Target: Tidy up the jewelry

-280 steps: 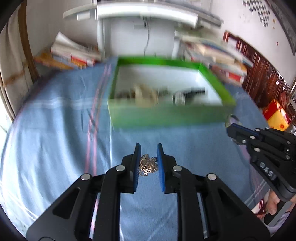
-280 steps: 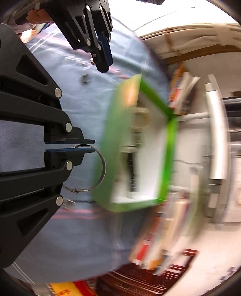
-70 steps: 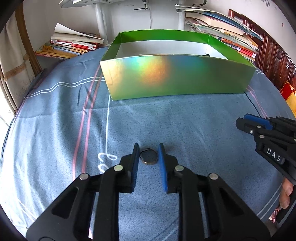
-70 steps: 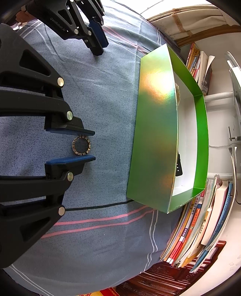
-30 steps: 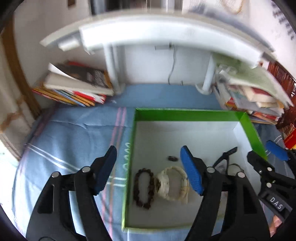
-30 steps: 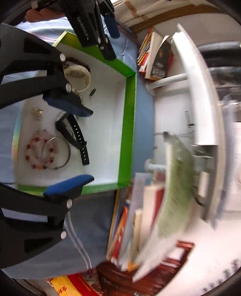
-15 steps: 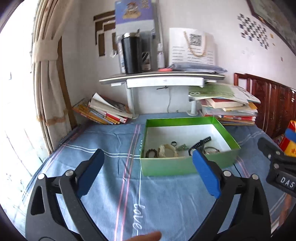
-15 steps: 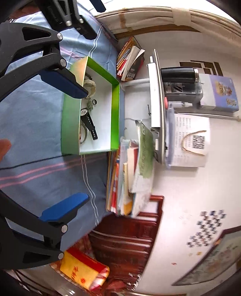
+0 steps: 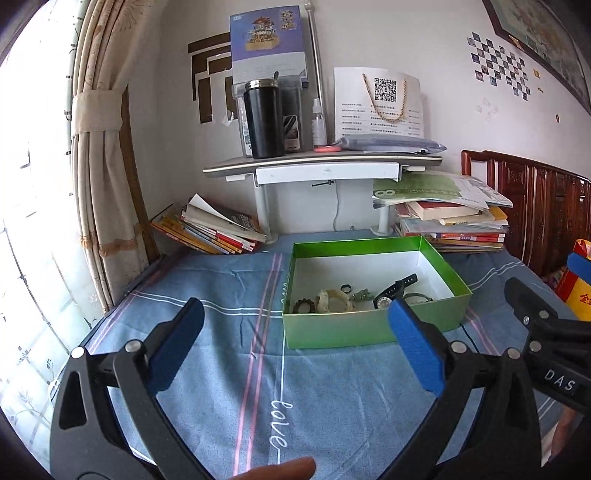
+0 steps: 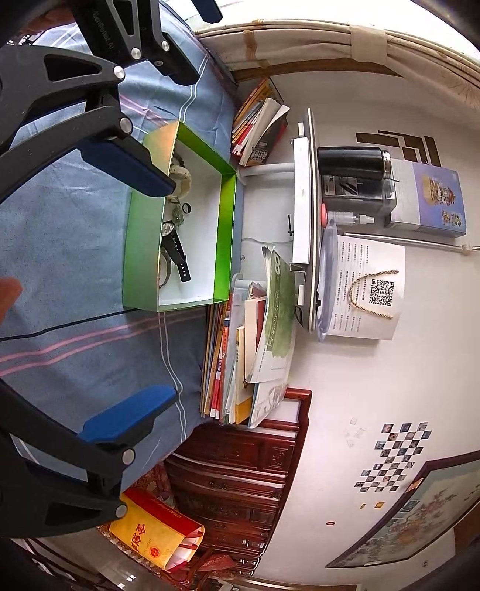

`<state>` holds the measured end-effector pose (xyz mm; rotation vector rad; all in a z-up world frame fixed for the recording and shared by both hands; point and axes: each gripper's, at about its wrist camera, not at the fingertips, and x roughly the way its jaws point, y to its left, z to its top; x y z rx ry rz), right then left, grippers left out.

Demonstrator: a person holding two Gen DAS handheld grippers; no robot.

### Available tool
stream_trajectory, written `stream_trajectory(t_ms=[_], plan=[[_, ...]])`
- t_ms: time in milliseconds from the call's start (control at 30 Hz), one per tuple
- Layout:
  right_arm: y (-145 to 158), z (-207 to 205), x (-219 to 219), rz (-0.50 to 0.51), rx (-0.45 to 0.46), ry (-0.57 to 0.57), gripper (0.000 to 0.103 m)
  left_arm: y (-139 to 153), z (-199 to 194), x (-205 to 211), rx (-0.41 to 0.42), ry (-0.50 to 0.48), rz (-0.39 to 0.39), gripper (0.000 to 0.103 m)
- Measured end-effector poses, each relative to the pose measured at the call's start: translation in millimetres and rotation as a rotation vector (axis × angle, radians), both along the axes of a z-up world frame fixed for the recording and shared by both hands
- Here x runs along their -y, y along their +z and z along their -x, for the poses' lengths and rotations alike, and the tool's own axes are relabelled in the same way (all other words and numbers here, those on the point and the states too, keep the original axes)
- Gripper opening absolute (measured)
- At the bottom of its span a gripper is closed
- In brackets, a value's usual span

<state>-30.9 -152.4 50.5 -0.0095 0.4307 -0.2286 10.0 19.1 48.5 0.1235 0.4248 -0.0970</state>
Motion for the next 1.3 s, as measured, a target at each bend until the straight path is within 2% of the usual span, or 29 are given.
stream_trajectory(t_ms=[1300], plan=[[-3.4,-0.6,-1.8,-0.005,-0.016,-0.008,0.100,-4.6,-4.4,0.4,-0.028,-0.009,0.006,0.099]])
